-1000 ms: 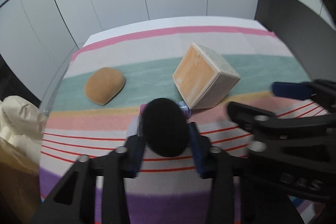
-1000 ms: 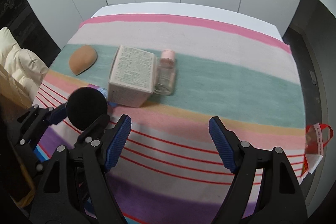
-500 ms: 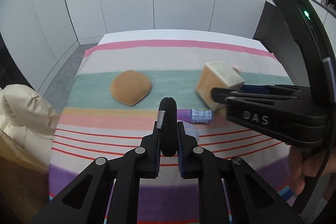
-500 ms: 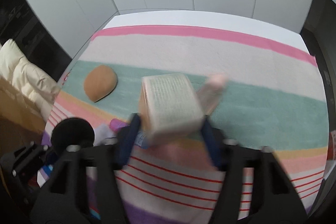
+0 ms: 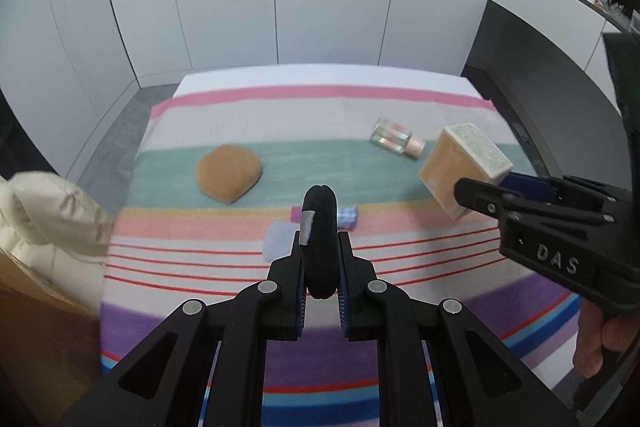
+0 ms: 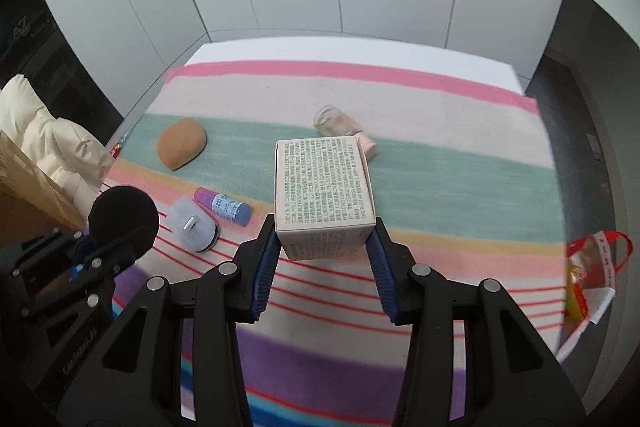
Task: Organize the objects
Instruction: 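Lift and carry the black puff and printed paper box toward the cardboard box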
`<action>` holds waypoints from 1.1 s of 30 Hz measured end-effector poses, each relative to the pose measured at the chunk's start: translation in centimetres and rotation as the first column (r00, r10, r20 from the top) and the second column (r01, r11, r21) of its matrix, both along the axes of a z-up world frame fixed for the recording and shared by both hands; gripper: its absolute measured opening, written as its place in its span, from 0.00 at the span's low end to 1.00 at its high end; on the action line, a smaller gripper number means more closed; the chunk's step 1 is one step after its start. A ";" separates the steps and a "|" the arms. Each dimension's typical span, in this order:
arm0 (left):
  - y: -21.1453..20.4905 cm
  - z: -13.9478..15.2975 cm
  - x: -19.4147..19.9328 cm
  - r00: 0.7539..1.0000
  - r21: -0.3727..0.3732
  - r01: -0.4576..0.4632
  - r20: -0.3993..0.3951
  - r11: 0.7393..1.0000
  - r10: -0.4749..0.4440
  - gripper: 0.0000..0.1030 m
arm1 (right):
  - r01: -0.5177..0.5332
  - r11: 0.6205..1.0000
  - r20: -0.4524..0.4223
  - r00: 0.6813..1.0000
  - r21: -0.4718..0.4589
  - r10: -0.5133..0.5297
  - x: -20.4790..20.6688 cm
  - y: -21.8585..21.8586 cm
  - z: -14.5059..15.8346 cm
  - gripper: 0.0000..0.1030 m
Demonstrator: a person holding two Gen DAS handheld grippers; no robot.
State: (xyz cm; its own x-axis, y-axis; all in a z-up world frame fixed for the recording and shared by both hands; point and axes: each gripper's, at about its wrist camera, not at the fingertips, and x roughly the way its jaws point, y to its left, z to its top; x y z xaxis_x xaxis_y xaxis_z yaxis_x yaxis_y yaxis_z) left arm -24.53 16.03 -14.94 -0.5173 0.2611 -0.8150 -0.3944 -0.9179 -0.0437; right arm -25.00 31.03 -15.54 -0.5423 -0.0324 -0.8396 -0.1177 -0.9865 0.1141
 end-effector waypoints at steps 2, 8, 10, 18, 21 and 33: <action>0.3 1.7 0.4 1.000 -0.004 0.009 -0.001 1.000 -0.009 0.13 | 0.010 1.000 -0.009 1.000 0.007 -0.010 0.8 0.3 1.5 0.44; 0.8 6.3 2.3 0.999 -0.011 0.027 -0.018 1.000 -0.027 0.13 | 0.016 1.000 -0.038 0.999 0.024 -0.015 4.0 0.6 6.8 0.44; 1.0 7.5 3.4 0.999 -0.018 0.037 -0.021 0.999 -0.038 0.13 | 0.014 0.999 -0.044 0.999 0.040 -0.012 5.1 0.5 8.2 0.44; 0.6 11.3 7.9 0.999 0.001 0.052 -0.012 0.999 -0.052 0.13 | 0.031 0.998 -0.046 0.999 0.047 -0.029 9.6 0.4 12.5 0.44; 0.0 12.6 9.7 0.999 0.018 0.047 -0.018 0.999 -0.047 0.13 | 0.006 0.996 -0.063 0.998 0.086 -0.001 11.2 -0.5 14.1 0.44; -2.8 12.3 12.7 0.999 0.048 0.018 -0.039 0.999 -0.016 0.13 | -0.019 0.996 -0.071 0.997 0.087 0.025 15.6 -1.9 14.3 0.44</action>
